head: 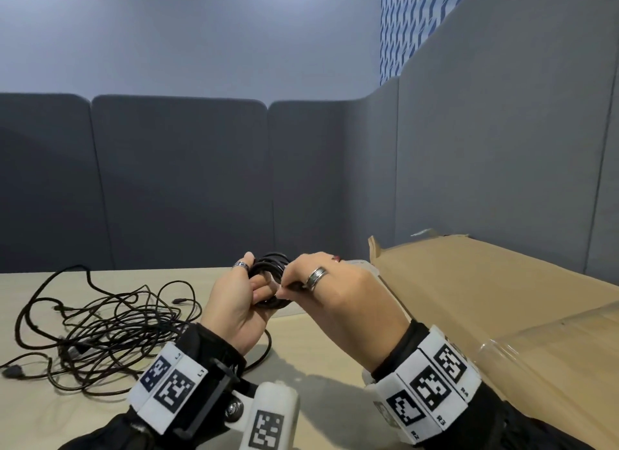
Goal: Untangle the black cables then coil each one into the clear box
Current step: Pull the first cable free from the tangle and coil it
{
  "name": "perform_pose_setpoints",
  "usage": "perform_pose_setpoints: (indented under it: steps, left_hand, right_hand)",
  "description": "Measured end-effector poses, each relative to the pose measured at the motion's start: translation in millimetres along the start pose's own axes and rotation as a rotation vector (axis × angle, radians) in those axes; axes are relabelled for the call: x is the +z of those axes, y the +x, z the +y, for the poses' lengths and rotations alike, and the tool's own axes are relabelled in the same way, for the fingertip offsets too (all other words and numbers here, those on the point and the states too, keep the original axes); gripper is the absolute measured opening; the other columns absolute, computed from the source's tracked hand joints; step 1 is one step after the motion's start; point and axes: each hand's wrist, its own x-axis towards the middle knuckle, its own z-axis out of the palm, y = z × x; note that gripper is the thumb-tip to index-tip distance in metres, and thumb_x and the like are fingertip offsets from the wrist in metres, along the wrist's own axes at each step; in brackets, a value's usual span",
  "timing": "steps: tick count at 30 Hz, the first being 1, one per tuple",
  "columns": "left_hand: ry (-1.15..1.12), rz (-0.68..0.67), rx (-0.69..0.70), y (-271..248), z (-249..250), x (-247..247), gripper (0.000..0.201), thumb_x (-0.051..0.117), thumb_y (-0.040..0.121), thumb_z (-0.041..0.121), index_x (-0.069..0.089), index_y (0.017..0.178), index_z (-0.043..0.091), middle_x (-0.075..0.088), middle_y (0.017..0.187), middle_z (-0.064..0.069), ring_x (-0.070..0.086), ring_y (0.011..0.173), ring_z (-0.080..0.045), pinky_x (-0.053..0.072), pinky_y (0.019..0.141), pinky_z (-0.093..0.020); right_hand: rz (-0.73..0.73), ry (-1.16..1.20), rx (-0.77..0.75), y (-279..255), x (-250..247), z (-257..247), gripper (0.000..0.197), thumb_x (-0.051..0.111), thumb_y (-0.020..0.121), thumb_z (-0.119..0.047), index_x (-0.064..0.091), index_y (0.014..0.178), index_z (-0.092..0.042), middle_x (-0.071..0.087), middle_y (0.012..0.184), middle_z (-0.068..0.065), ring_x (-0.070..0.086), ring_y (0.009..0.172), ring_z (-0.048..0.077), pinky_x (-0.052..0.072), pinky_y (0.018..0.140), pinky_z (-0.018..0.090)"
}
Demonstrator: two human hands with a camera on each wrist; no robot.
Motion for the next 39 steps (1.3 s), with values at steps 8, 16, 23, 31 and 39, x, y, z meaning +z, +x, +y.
perform_pose_setpoints:
  steps: [8,16,23,31,39]
  left_hand:
    - [0.306,-0.352,0.373,-10.0,-0.1,4.5,0.025,0.060,0.082,0.024,0.040,0.091,0.013,0.033,0.062,0.005,0.027,0.051,-0.007,0.034,0.060,-0.022]
    - [0.210,-0.566,0.263,-14.1,-5.9,1.5,0.016,0.049,0.085,0.020,0.035,0.083,0.013,0.031,0.066,0.002,0.027,0.045,-0.005,0.037,0.052,-0.018]
    - [0.241,-0.531,0.260,-16.8,-9.9,2.5,0.017,0.044,0.091,0.021,0.033,0.080,0.014,0.021,0.065,0.002,0.024,0.047,-0.007,0.039,0.054,-0.019]
    - [0.143,-0.444,0.285,-10.6,-12.6,2.3,0.021,0.058,0.089,0.019,0.039,0.096,0.015,0.046,0.089,-0.012,0.049,0.086,-0.028,0.041,0.090,-0.039]
    - [0.581,-0.333,0.397,-10.7,-14.5,-1.3,0.030,0.067,0.078,0.036,0.049,0.090,0.015,0.057,0.084,0.000,0.058,0.076,-0.003,0.038,0.079,-0.027]
  right_hand:
    - [0.152,0.884,0.746,11.7,-25.7,11.6,0.011,0.064,0.086,-0.006,0.058,0.081,-0.013,0.066,0.069,0.005,0.066,0.061,0.021,0.059,0.064,0.038]
    - [0.189,1.080,1.050,10.1,-25.5,19.3,0.029,0.066,0.086,-0.012,0.043,0.101,-0.019,0.064,0.076,0.009,0.052,0.049,0.019,0.051,0.052,0.031]
    - [0.103,0.864,0.967,5.5,-19.7,18.8,0.003,0.066,0.087,-0.015,0.063,0.087,-0.013,0.063,0.079,-0.002,0.059,0.060,0.016,0.057,0.052,0.037]
    - [-0.077,0.574,0.783,3.0,-10.4,12.0,0.023,0.066,0.084,-0.034,0.067,0.100,-0.019,0.068,0.090,-0.007,0.060,0.080,0.003,0.052,0.071,0.022]
    - [-0.258,0.781,0.933,-4.8,-4.6,21.9,0.014,0.061,0.090,-0.021,0.066,0.098,-0.010,0.071,0.095,0.010,0.061,0.084,0.009,0.052,0.070,0.026]
